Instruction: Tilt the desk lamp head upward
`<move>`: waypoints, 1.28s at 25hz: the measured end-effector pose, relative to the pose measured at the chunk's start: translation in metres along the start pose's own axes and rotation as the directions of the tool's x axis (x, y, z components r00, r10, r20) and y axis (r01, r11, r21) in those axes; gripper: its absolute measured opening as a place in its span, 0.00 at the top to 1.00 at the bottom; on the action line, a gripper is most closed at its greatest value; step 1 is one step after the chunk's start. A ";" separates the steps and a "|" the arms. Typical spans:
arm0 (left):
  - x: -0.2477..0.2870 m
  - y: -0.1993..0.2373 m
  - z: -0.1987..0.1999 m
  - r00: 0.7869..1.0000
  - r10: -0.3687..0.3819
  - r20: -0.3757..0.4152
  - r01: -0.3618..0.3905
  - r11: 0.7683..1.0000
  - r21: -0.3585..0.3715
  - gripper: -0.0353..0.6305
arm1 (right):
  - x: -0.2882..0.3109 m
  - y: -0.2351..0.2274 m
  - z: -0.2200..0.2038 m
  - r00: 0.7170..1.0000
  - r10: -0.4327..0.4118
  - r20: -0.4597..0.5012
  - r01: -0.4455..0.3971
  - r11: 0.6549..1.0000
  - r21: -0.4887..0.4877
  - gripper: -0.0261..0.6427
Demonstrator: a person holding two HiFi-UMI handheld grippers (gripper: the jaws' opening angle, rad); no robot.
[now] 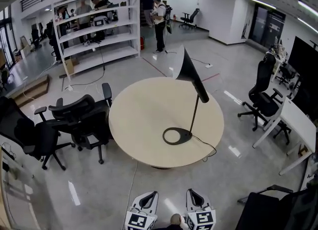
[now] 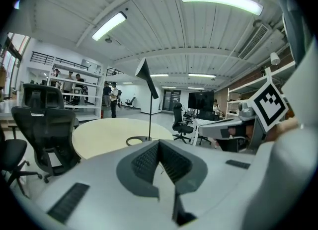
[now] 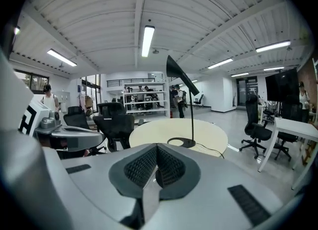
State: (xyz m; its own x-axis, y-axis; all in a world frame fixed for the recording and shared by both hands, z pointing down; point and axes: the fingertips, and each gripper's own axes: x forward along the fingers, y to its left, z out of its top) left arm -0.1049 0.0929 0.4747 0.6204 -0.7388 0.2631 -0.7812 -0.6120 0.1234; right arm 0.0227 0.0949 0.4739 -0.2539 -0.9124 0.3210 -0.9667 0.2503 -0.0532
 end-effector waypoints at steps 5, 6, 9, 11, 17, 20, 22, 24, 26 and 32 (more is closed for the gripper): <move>-0.041 0.026 -0.028 0.997 -0.065 -0.040 0.065 0.998 0.000 0.88 | -0.011 0.048 -0.020 0.997 -0.059 -0.040 0.060 0.997 0.040 0.95; -0.047 0.029 -0.030 0.996 -0.073 -0.042 0.073 0.997 0.005 0.88 | -0.015 0.056 -0.021 0.997 -0.064 -0.043 0.066 0.997 0.040 0.94; -0.065 0.028 -0.030 0.995 -0.090 -0.030 0.091 0.996 0.020 0.88 | -0.029 0.070 -0.023 0.996 -0.075 -0.050 0.077 0.997 0.030 0.94; -0.077 0.021 -0.032 0.995 -0.094 -0.022 0.095 0.995 0.021 0.88 | -0.039 0.076 -0.024 0.996 -0.075 -0.048 0.076 0.997 0.022 0.95; -0.113 -0.015 -0.050 0.996 -0.081 -0.024 0.081 0.997 0.018 0.88 | -0.075 0.089 -0.032 0.999 -0.039 -0.009 0.039 0.999 0.002 0.95; -0.124 -0.054 -0.061 0.997 -0.071 -0.029 0.071 0.997 0.012 0.88 | -0.112 0.078 -0.045 1.000 -0.026 0.004 0.026 1.000 0.008 0.95; -0.131 -0.085 -0.070 0.998 -0.060 -0.036 0.060 0.998 0.001 0.88 | -0.144 0.066 -0.056 1.000 -0.029 0.002 0.029 1.000 0.010 0.95; -0.141 -0.116 -0.084 0.997 -0.044 -0.056 0.043 0.999 -0.018 0.88 | -0.176 0.055 -0.069 0.999 -0.036 -0.011 0.036 0.999 0.014 0.95; -0.153 -0.146 -0.099 0.997 -0.035 -0.064 0.033 0.999 -0.031 0.88 | -0.206 0.046 -0.085 0.999 -0.037 -0.015 0.037 0.999 0.009 0.95; -0.189 -0.222 -0.128 0.999 0.007 -0.052 -0.008 1.000 -0.024 0.88 | -0.288 0.029 -0.117 1.000 -0.024 0.017 0.024 1.000 -0.003 0.95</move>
State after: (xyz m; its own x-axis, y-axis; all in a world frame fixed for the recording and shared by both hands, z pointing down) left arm -0.0583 0.4045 0.5199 0.6106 -0.7271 0.3137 -0.7876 -0.5990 0.1447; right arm 0.0713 0.4025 0.4907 -0.2312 -0.9236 0.3057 -0.9724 0.2294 -0.0424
